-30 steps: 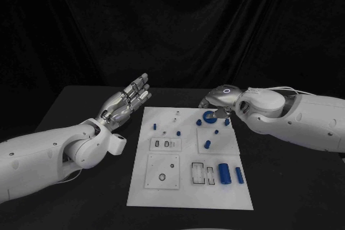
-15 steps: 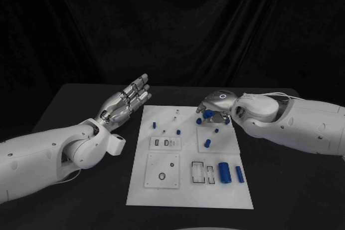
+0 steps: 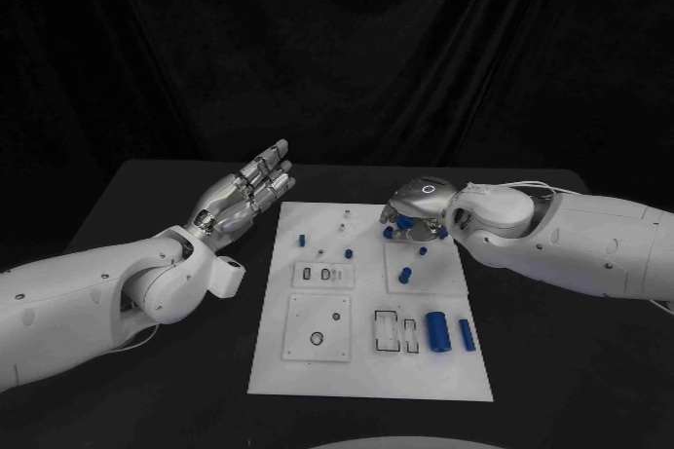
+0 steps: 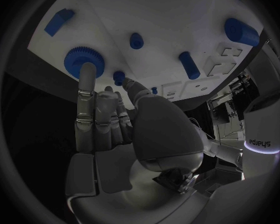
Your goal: Assemble the parts on the task board
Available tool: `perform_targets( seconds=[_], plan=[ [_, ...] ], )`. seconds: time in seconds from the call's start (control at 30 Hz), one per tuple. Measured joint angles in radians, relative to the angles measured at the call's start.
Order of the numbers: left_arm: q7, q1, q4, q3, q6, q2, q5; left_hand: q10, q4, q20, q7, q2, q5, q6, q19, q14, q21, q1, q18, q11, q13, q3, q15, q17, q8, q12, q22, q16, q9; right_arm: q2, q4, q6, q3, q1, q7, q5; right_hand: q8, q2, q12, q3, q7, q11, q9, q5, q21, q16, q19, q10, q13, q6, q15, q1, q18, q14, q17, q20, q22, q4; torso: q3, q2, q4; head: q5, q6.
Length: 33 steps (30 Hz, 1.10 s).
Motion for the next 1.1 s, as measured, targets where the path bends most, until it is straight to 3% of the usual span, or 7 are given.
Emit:
perform_targets(
  seconds=[0.1,0.37,0.77,0.87,0.97,1.1],
  plan=[
    [0.000,0.000,-0.002,0.000,0.000,0.001,0.000,0.000,0.000,0.000,0.000,0.000,0.000,0.000,0.000,0.000,0.000,0.000,0.000,0.000,0.000,0.000,0.000,0.000,0.000,0.000,0.000,0.000,0.000,0.007,-0.013,-0.004,0.000,-0.005,0.006,0.000,0.000,-0.006,-0.004,0.020,0.001,-0.001,0.000,0.011,0.002,0.000,-0.004,0.001,-0.001,0.003,0.000,-0.006,0.000,0.000,0.003,0.003,0.010,0.007,0.0000,-0.001,0.0004,0.001,0.000],
    [0.000,-0.003,-0.009,0.000,0.002,0.004,0.000,-0.002,0.000,0.012,0.028,0.000,0.004,0.015,-0.002,-0.001,0.000,0.000,0.000,0.016,0.000,0.006,0.008,0.000,0.000,0.000,0.000,0.000,0.001,0.028,-0.049,-0.018,0.000,-0.017,0.024,0.004,0.013,-0.016,-0.021,0.082,0.004,-0.002,0.011,0.011,0.020,0.004,-0.021,0.039,-0.001,0.064,0.002,-0.016,0.000,0.005,0.014,0.001,0.039,0.027,0.0000,-0.004,-0.0009,0.003,-0.002],
    [0.000,-0.007,-0.016,0.000,0.015,0.009,-0.001,0.000,-0.018,0.029,0.070,-0.001,0.009,0.052,0.000,0.000,0.000,0.009,0.000,0.047,0.000,0.029,0.022,0.001,0.010,0.000,0.000,0.000,0.008,0.042,-0.077,-0.039,0.001,-0.027,0.053,0.015,0.030,-0.028,-0.038,0.135,-0.003,-0.011,0.041,-0.055,0.044,0.011,-0.033,0.123,-0.001,0.141,-0.004,-0.004,0.000,0.011,0.029,-0.001,0.083,0.025,0.0000,-0.008,-0.0005,0.000,-0.009],
    [0.000,-0.008,-0.017,0.000,0.019,0.009,-0.001,0.000,-0.023,0.032,0.075,-0.005,0.013,0.057,-0.003,-0.003,0.000,0.013,0.000,0.047,0.000,0.034,0.025,0.001,0.015,0.000,0.000,0.000,0.009,0.043,-0.080,-0.044,0.001,-0.028,0.060,0.017,0.038,-0.036,-0.042,0.144,-0.003,-0.014,0.049,-0.065,0.052,0.011,-0.033,0.151,-0.001,0.166,-0.007,0.003,0.000,0.014,0.030,-0.001,0.092,0.021,0.0000,-0.009,-0.0006,0.002,-0.010],
    [-0.001,-0.009,-0.018,0.000,0.024,0.009,-0.001,0.000,-0.028,0.036,0.076,-0.005,0.013,0.066,0.000,0.000,0.000,0.013,0.000,0.054,0.000,0.039,0.029,0.001,0.015,0.000,0.000,0.000,0.010,0.044,-0.083,-0.048,0.001,-0.029,0.065,0.023,0.041,-0.040,-0.050,0.144,-0.006,-0.014,0.055,-0.079,0.053,0.011,-0.036,0.157,-0.001,0.170,-0.007,0.008,0.000,0.014,0.030,-0.004,0.099,0.021,0.0001,-0.010,-0.0006,0.003,-0.010],
    [-0.002,-0.010,-0.020,0.000,0.030,0.011,-0.001,0.000,-0.036,0.043,0.086,-0.005,0.014,0.076,0.001,0.000,0.000,0.013,0.000,0.061,0.001,0.047,0.036,0.001,0.020,0.000,0.000,0.000,0.012,0.047,-0.091,-0.047,0.001,-0.030,0.069,0.033,0.027,-0.043,-0.062,0.144,0.004,-0.014,0.054,-0.087,0.057,0.011,-0.040,0.157,-0.001,0.160,-0.004,0.009,0.000,0.018,0.036,-0.001,0.106,0.021,0.0004,-0.011,-0.0013,0.003,-0.010]
  ],
)
